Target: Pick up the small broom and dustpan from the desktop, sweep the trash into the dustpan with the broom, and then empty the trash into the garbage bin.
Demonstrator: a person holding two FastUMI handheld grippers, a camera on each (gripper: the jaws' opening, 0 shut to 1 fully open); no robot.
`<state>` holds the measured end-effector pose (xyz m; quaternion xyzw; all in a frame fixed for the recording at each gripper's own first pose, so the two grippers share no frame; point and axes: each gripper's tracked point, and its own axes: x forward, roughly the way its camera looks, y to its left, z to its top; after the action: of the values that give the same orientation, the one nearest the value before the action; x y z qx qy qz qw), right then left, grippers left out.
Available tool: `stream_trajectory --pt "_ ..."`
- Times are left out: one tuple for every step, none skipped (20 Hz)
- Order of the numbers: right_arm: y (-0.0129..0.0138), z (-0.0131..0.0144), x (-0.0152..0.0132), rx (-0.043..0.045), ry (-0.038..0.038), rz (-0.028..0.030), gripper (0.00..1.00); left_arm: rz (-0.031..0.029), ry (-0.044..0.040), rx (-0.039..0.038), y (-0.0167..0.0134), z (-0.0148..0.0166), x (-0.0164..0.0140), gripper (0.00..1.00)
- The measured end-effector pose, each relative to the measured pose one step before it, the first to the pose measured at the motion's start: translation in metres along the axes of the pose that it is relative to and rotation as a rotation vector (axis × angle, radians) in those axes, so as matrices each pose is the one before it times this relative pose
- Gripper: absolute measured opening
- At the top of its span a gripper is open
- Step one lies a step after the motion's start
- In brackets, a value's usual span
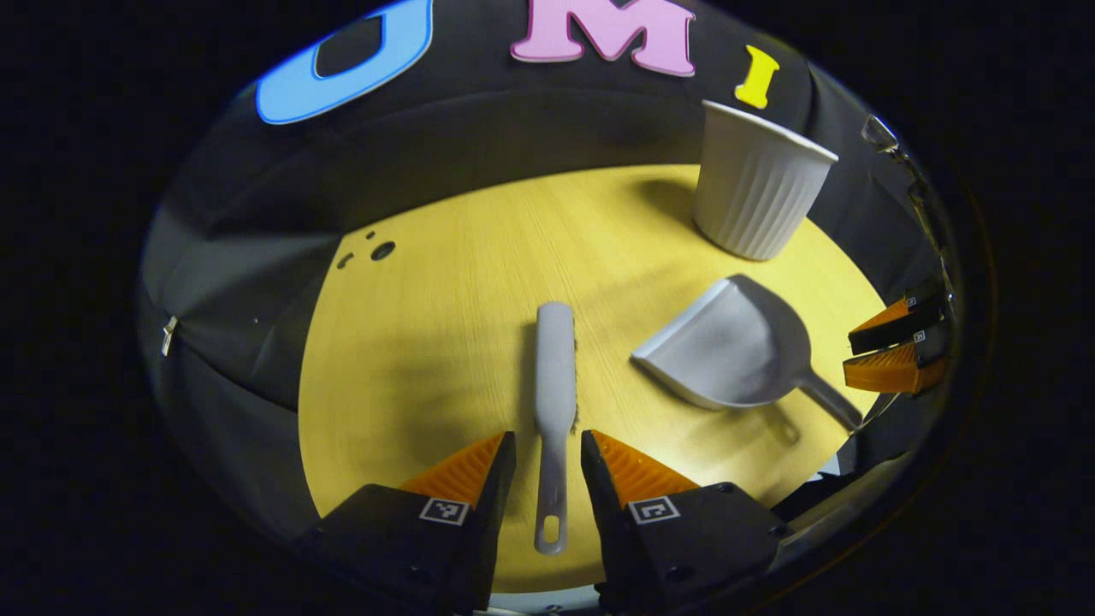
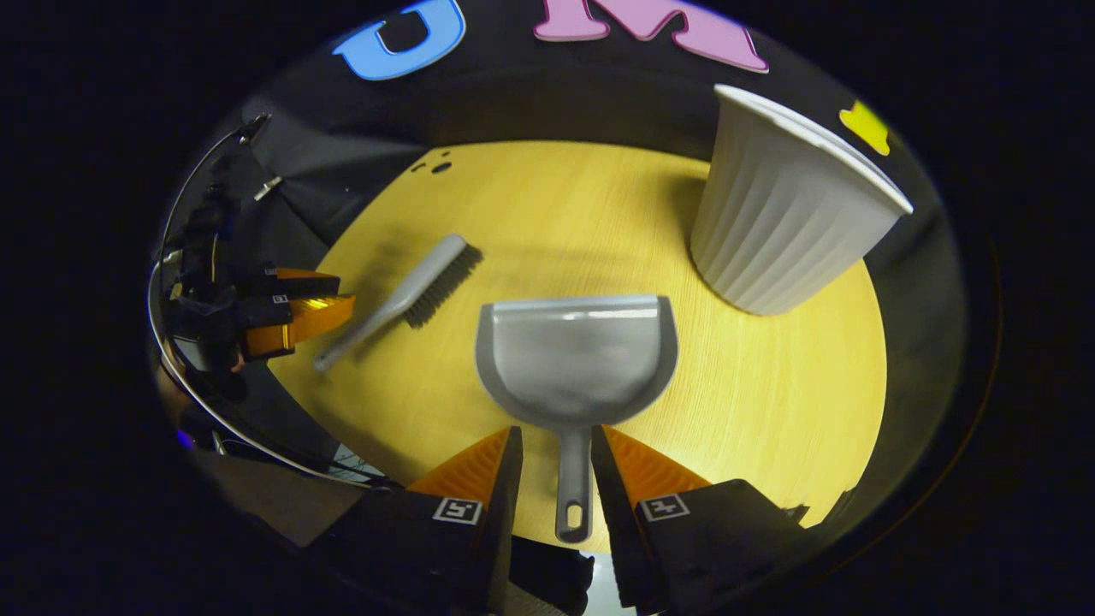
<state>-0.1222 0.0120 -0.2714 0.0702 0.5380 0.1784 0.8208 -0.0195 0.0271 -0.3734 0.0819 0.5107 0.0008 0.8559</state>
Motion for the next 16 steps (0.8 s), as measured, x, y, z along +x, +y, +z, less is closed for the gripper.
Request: stream_trajectory --pt "0.00237 0.0125 -0.00738 0.00318 -0.056 -0.0001 0.51 -0.00226 -0.05144 -0.01446 0.00052 0.01237 -0.00992 0.53" --pt "0.00124 0.01264 -0.0069 0.00399 -0.05861 -0.00246 0.52 -0.00219 -0.05842 -0.0144 0.00032 0.01424 -0.00734 0.53" --pt "0.00042 0.01206 -0.00416 0.00547 -0.06345 -0.00463 0.52 -0.00019 -0.05855 -0.00782 -0.00019 0.01448 -0.00851 0.52" --pt "0.00092 0.01423 -0.00568 0.0034 -0.06253 -0.00317 0.52 -0.00471 -0.06001 -0.00177 0.00021 0.01516 -0.00669 0.53" --pt "-0.00087 0.01635 -0.00684 0.00142 -0.06229 -0.00715 0.52 -0.00365 -0.05495 0.00362 -0.00139 0.01537 -0.00567 0.53" --pt "-0.00145 0.01605 -0.00823 -0.00392 -0.06371 -0.00881 0.51 -0.00539 -0.04722 0.00609 -0.0034 0.01308 -0.00708 0.53" --pt "-0.00049 0.00939 -0.00236 -0.01024 -0.05276 -0.00879 0.51 -0.00548 -0.04438 0.00943 -0.00336 0.01376 -0.00561 0.52" --pt "-0.00223 0.0106 -0.00412 -0.01323 -0.04313 -0.00955 0.51 -0.00582 -0.0394 0.00784 -0.00208 0.01332 -0.00507 0.53" --pt "-0.00288 0.01391 -0.00537 -0.02085 -0.04776 -0.01226 0.51 -0.00795 -0.03449 0.00477 -0.0029 0.01134 -0.00534 0.53" --pt "0.00168 0.00949 -0.00402 -0.02036 -0.04153 -0.00647 0.52 -0.00371 -0.02616 -0.00008 -0.00296 0.00962 -0.00319 0.53" --pt "0.00046 0.00922 -0.00329 -0.01893 -0.03317 -0.00517 0.51 -0.00746 -0.02326 -0.00614 -0.00348 0.00985 -0.00237 0.53" --pt "-0.00033 0.0109 -0.00353 -0.01626 -0.02566 -0.00726 0.51 -0.00802 -0.01713 -0.0103 -0.00292 0.0078 -0.00215 0.54" --pt "0.00162 0.00887 -0.00486 -0.01496 -0.02222 -0.00615 0.51 -0.01008 -0.00915 -0.00989 -0.00283 0.00614 -0.00155 0.55" --pt "0.0002 0.00623 -0.0044 -0.0139 -0.01665 -0.00419 0.51 -0.0094 -0.00927 -0.00809 -0.00225 0.00441 -0.00235 0.54" --pt "-0.00055 0.00694 -0.00222 -0.00766 -0.01135 -0.00362 0.51 -0.00704 -0.01071 -0.0066 -0.00113 0.00397 0.00125 0.54" --pt "0.00109 0.00325 -0.00168 0.00038 -0.00563 0.00261 0.51 -0.00668 -0.01134 -0.00411 -0.00063 0.00301 0.00068 0.55"
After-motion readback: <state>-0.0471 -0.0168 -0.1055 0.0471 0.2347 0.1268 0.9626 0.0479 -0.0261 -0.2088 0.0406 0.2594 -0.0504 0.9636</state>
